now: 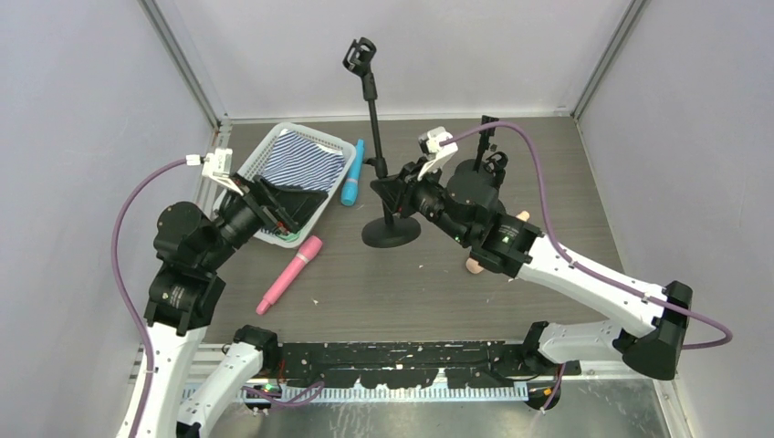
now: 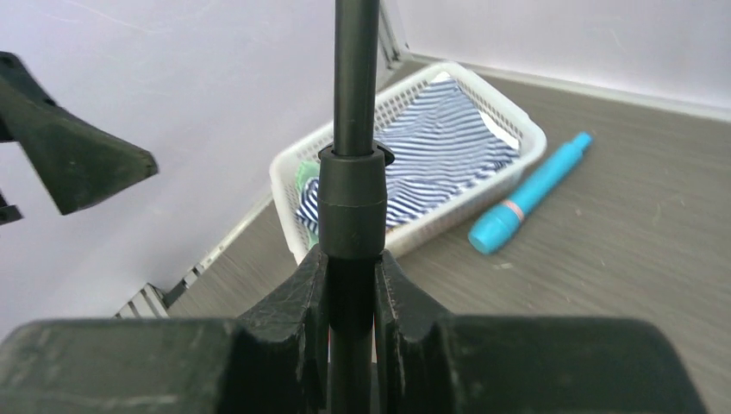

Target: Attach the microphones to the stand

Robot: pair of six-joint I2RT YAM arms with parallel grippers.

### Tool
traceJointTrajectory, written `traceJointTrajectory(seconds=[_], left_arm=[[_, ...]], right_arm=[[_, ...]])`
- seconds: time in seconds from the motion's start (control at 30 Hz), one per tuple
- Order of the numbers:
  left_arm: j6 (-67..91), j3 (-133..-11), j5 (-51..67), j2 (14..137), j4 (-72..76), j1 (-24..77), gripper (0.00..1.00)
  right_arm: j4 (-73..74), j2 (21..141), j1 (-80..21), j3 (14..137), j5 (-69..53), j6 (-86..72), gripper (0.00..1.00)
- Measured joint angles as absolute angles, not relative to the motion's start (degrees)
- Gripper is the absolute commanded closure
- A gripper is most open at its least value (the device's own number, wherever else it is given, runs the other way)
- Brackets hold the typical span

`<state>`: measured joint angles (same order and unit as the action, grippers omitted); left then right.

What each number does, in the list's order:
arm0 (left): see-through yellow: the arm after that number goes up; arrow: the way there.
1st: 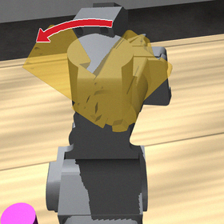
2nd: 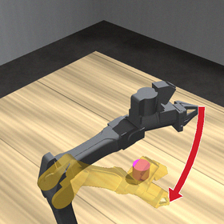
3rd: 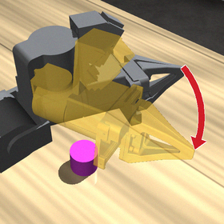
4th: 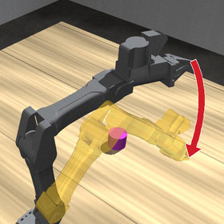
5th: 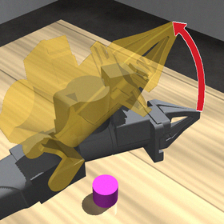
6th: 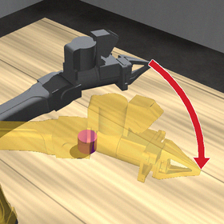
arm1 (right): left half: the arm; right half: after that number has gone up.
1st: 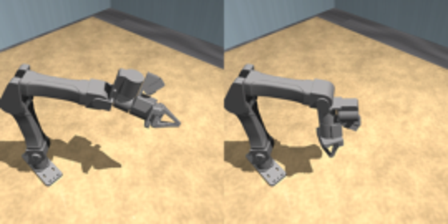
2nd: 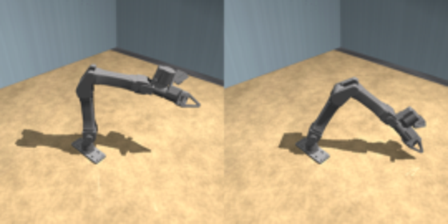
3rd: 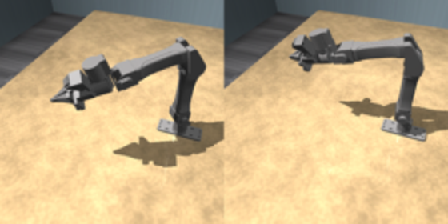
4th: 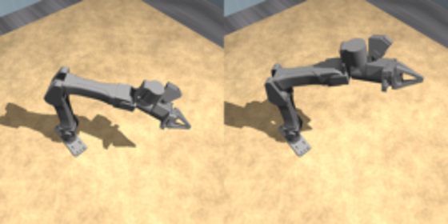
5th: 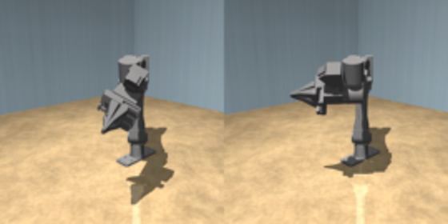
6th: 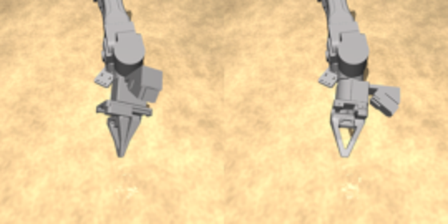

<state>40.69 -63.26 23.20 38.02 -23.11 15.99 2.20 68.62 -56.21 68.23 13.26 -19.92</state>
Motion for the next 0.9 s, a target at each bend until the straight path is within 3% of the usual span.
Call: traceJointTrajectory(seconds=[0.47,0.67,0.9], left_arm=[[41.32,-60.05,27.51,39.55,-8.82,15.99,0.06],[38.96,-59.61,28.23,40.95,-7.07,15.99,0.11],[38.50,-59.53,28.27,42.98,-6.11,17.21,0.10]], right_arm=[[-25.61,74.91,-60.01,58.02,8.62,-10.72,0.99],[-31.35,74.94,-60.99,57.32,7.33,-10.24,0.99],[-32.10,75.05,-61.41,57.78,6.33,-11.33,0.99]])
